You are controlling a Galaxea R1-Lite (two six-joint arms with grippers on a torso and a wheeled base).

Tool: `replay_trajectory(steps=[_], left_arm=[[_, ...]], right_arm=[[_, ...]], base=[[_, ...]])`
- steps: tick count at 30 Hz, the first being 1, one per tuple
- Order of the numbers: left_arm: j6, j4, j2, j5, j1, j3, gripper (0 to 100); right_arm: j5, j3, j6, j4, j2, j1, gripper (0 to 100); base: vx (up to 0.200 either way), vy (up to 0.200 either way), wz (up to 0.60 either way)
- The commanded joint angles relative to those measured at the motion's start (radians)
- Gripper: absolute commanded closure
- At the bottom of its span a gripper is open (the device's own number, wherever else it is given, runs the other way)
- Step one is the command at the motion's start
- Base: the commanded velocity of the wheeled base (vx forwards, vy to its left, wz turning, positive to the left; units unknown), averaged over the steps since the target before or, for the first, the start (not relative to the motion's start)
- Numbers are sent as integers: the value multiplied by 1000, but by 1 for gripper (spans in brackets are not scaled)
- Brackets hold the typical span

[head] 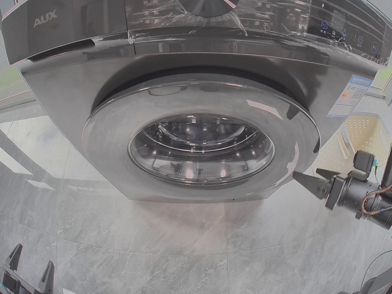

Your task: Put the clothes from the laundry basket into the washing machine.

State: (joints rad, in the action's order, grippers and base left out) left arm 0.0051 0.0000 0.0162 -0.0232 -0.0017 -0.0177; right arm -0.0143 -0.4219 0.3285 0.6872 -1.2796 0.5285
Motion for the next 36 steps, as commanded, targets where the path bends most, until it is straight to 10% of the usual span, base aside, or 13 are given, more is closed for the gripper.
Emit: replay_trajectory(steps=[1,7,36], left_arm=[[1,0,-13,0,0,18,0],[-1,0,-13,0,0,18,0],[-2,0,-13,2,-1,18,0]], right_arm=[[0,74,-9,2,17,59,0],[7,25,4,34,-18,142,0],[-10,-35,-6,161,-35,96,0]], base=[[0,0,0],[0,0,0],[48,0,0]])
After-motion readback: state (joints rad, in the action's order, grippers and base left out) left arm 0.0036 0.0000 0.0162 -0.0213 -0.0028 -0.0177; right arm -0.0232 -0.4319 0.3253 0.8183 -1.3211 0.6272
